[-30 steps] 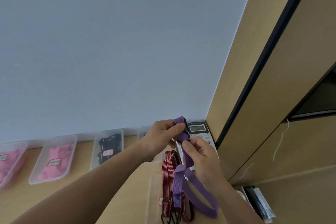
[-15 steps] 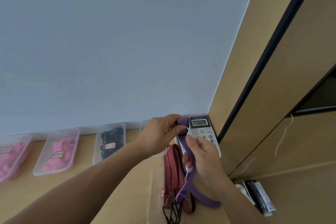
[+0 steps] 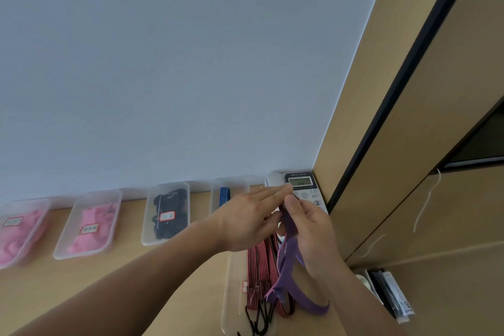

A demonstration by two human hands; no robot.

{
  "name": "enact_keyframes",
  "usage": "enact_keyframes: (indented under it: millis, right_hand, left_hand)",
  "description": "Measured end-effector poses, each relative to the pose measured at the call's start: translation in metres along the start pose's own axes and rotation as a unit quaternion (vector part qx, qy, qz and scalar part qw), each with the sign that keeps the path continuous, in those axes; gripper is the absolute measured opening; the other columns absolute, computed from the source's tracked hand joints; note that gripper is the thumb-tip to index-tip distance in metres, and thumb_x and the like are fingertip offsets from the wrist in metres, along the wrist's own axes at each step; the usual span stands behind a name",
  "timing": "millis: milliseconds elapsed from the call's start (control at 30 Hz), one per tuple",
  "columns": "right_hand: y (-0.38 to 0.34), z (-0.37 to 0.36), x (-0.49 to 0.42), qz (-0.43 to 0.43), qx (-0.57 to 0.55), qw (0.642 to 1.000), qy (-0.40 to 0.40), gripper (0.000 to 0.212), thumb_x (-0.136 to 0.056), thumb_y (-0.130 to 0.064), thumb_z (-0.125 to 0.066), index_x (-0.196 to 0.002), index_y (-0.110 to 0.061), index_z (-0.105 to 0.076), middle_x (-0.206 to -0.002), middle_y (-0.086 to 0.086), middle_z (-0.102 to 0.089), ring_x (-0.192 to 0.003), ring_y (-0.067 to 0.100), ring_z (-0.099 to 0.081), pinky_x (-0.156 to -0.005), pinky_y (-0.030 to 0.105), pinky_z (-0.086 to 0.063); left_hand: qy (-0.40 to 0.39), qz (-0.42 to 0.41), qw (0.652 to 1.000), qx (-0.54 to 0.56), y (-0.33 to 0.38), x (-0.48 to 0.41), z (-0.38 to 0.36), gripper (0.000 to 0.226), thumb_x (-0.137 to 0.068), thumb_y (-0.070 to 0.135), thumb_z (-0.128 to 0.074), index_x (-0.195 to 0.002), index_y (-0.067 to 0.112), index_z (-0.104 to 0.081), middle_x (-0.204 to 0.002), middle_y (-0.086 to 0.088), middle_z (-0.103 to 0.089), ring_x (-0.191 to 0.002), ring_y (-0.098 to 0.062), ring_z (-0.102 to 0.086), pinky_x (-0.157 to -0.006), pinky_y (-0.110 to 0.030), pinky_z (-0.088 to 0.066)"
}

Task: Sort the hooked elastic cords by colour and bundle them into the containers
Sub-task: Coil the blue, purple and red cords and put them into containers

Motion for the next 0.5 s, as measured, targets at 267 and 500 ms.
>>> enact_keyframes:
  millis: [267, 500]
  right_hand:
    - [0.007, -0.001, 0.005, 0.001, 0.043, 0.999, 0.023, 0.011, -0.092, -0.011, -0.060, -0.085, -0.002, -0.061, -0.058, 0.010, -0.066, -0.045, 0.011, -0.056, -0.047, 0.020, -0.047]
    - [0.009, 0.004, 0.007, 0.002, 0.088, 0.996, 0.018, 0.034, -0.081, -0.032, -0.065, -0.080, 0.001, -0.060, -0.056, 0.013, -0.064, -0.040, 0.016, -0.049, -0.042, 0.026, -0.041]
  left_hand:
    - [0.012, 0.318, 0.813, 0.488, -0.010, -0.002, -0.009, 0.026, -0.101, 0.020, -0.049, -0.110, -0.001, -0.060, -0.089, -0.018, -0.065, -0.075, -0.030, -0.059, -0.081, -0.042, -0.049]
    - [0.006, 0.323, 0.788, 0.525, -0.011, -0.002, -0.007, 0.025, -0.101, 0.012, -0.049, -0.117, -0.006, -0.058, -0.103, -0.020, -0.069, -0.089, -0.026, -0.063, -0.078, -0.036, -0.052]
Point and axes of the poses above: each hand's wrist, its own x-axis away from the middle knuckle, its own z-axis out of the back of the hand, y = z × x, the point moved 4 cm from there along -x, towards the middle knuckle
